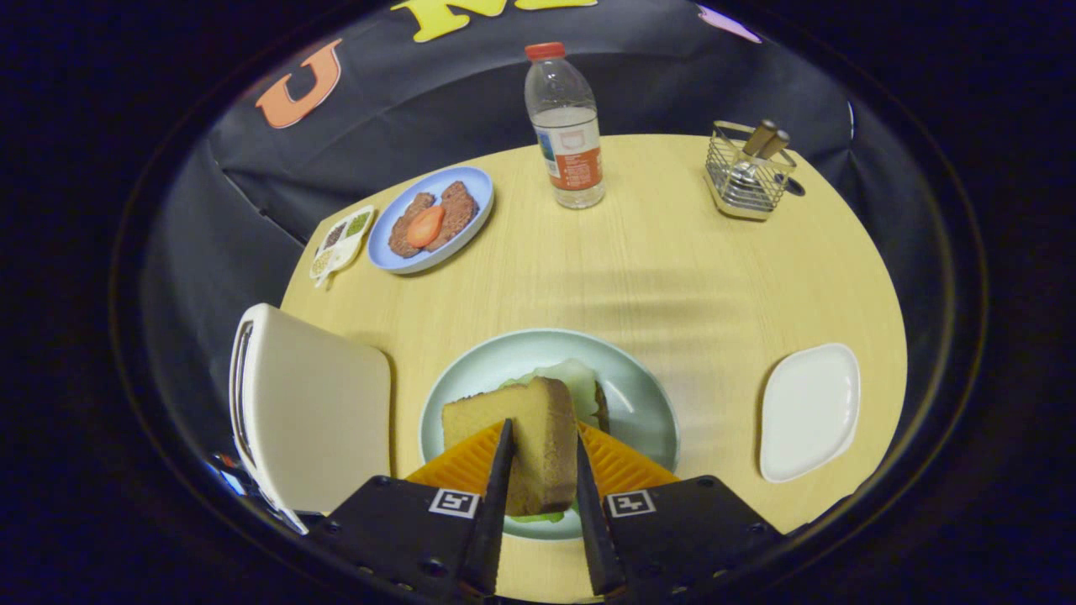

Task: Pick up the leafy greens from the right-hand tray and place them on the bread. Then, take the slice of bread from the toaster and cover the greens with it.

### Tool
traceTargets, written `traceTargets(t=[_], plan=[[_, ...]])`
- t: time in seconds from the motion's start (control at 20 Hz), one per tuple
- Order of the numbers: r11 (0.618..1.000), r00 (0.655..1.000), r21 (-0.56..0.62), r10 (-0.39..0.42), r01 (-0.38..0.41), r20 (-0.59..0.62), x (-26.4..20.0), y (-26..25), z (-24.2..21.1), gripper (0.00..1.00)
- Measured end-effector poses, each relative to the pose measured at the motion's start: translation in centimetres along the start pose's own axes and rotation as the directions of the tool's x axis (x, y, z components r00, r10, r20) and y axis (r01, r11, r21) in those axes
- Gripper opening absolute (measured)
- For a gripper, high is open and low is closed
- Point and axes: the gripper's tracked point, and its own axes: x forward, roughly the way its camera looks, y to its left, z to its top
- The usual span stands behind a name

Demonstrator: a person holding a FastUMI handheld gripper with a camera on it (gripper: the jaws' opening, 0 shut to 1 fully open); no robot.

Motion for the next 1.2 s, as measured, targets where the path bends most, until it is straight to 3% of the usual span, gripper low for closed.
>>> traceTargets(t=[0.05,0.15,0.35,0.6,0.75,0.95,1.05,1.2], plan=[[1.0,1.0,0.002,0.005,-0.005,-0.003,0.0,-0.2,0.0,0.4],[1.0,1.0,-0.011,0.005,-0.005,0.005,0.1,-0.9,-0.1,0.5],[0.999,0.999,-0.051,-0.004,0.006,0.032,-0.1,-2.1,-0.5,0.54],[0.978,0.985,-0.187,-0.066,0.096,0.162,-1.3,-4.1,-0.8,0.67],[0.97,0.957,-0.183,-0.105,0.158,0.27,-4.7,-4.8,-0.5,0.78],[0.973,0.9,-0.127,-0.125,0.193,0.417,-11.9,-3.7,-0.4,0.86],[0.962,0.833,-0.103,-0.161,0.252,0.529,-16.6,-3.3,0.2,0.89],[0.957,0.727,-0.083,-0.153,0.278,0.669,-24.0,-0.4,-0.2,0.91]])
